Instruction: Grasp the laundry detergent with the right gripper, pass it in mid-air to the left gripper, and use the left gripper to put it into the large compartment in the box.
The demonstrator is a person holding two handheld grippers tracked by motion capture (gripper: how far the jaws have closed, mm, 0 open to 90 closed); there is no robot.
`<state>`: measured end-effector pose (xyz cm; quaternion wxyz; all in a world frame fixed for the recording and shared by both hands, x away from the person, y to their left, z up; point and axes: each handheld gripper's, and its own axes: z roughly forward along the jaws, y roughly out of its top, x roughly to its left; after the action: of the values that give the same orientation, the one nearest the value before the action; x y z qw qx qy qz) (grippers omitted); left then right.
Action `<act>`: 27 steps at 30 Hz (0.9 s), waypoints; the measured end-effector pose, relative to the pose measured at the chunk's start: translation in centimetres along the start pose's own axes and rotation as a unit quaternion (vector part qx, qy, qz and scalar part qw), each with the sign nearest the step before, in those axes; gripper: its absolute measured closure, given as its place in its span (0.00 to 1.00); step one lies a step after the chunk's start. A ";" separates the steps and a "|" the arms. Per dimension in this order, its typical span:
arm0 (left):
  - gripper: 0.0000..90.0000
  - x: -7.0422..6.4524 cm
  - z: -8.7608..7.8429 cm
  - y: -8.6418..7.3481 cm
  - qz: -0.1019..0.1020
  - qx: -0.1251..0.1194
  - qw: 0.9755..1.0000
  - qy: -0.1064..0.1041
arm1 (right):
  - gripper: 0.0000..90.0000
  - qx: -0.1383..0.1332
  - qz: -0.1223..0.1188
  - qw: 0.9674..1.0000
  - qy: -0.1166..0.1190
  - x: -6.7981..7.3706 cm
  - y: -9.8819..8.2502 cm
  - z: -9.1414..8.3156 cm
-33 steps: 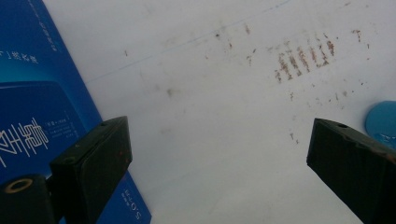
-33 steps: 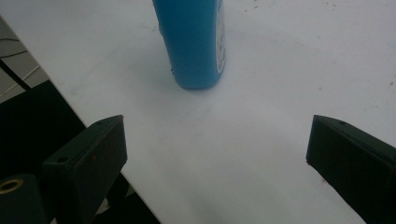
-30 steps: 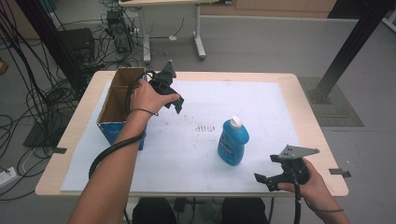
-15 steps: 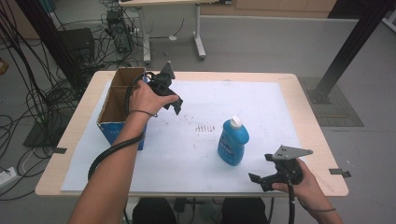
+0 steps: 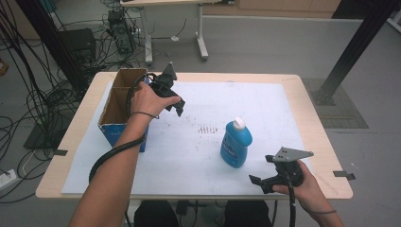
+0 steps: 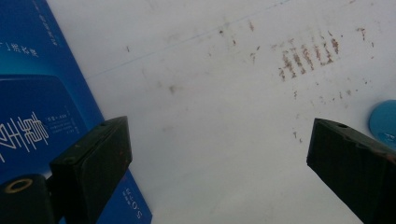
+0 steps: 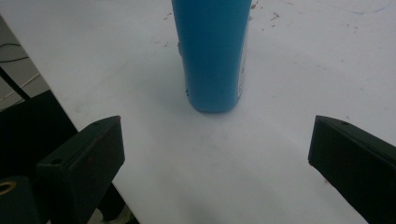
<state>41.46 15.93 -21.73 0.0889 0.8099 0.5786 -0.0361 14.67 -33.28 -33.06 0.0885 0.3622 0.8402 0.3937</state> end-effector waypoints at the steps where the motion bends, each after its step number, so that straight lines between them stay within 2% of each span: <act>1: 0.08 0.0 0.0 0.0 0.000 0.001 1.000 0.000 | 0.04 -0.003 0.001 1.000 0.000 0.0 0.0 0.1; 7: 0.08 0.0 0.0 0.0 -0.004 -0.001 1.000 0.000 | 0.04 -0.010 -0.001 1.000 -0.001 0.1 -0.2 0.3; 27: 0.08 -0.2 0.0 0.0 -0.001 -0.002 1.000 -0.004 | 0.03 -0.040 0.000 0.999 -0.009 0.6 -1.3 1.8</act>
<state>41.41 15.70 -21.69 0.0932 0.8093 0.5787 -0.0385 14.28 -32.33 -35.17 0.1102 0.3621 0.8227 0.4242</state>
